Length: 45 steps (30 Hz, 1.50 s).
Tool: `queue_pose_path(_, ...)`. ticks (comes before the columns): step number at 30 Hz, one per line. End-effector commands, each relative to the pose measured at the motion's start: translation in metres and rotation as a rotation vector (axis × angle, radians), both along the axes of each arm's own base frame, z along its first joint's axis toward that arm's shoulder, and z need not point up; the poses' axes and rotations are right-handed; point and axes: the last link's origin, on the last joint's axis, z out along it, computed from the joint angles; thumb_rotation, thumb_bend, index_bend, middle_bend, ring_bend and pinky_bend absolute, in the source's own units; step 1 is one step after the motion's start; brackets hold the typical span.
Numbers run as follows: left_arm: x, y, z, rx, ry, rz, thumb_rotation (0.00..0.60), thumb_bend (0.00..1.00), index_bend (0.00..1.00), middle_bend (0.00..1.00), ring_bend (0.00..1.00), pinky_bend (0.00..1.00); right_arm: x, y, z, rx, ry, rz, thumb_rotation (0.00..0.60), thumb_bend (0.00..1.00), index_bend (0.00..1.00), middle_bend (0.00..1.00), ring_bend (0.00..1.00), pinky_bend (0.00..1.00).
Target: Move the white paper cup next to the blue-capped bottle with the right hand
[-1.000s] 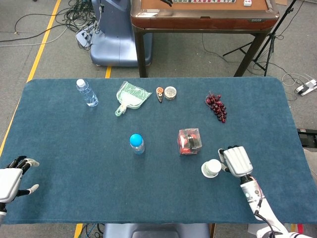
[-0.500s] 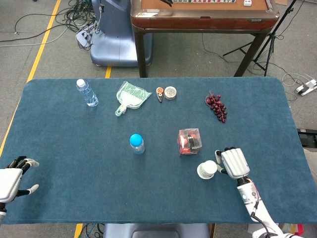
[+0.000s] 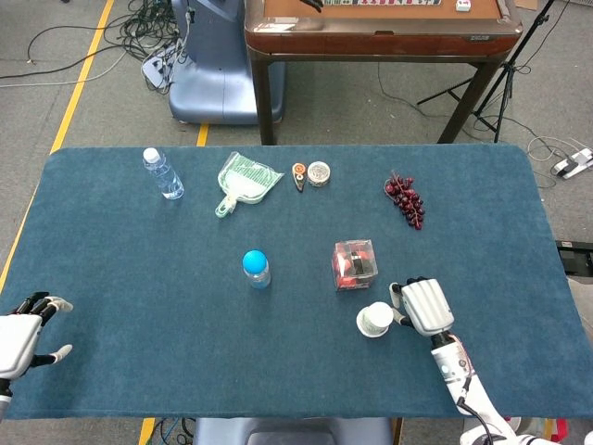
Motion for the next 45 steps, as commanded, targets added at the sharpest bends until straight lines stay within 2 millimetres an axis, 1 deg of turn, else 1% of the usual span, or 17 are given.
queue_pose_path(1, 0.000, 0.000, 0.000, 0.001, 0.000, 0.000, 0.600, 0.06, 0.35, 0.31, 0.18, 0.39, 0.002, 0.000, -0.003, 0.003, -0.010, -0.001, 0.600, 0.00, 0.72, 0.87, 0.66, 0.69)
queue_pose_path(18, -0.001, 0.000, 0.002, 0.002, 0.002, 0.007, 0.600, 0.06, 0.35, 0.31, 0.18, 0.39, 0.025, 0.000, -0.025, 0.028, -0.078, 0.027, 0.600, 0.00, 0.72, 0.87, 0.66, 0.69)
queue_pose_path(34, -0.003, 0.000, 0.005, 0.008, 0.001, 0.017, 0.600, 0.06, 0.35, 0.31, 0.18, 0.39, 0.052, -0.008, -0.053, 0.068, -0.134, 0.054, 0.600, 0.00, 0.72, 0.87, 0.66, 0.69)
queue_pose_path(45, -0.004, 0.000, 0.005, 0.009, 0.000, 0.016, 0.600, 0.06, 0.35, 0.31, 0.18, 0.39, 0.064, 0.000, -0.059, 0.084, -0.156, 0.079, 0.600, 0.00, 0.72, 0.87, 0.66, 0.69)
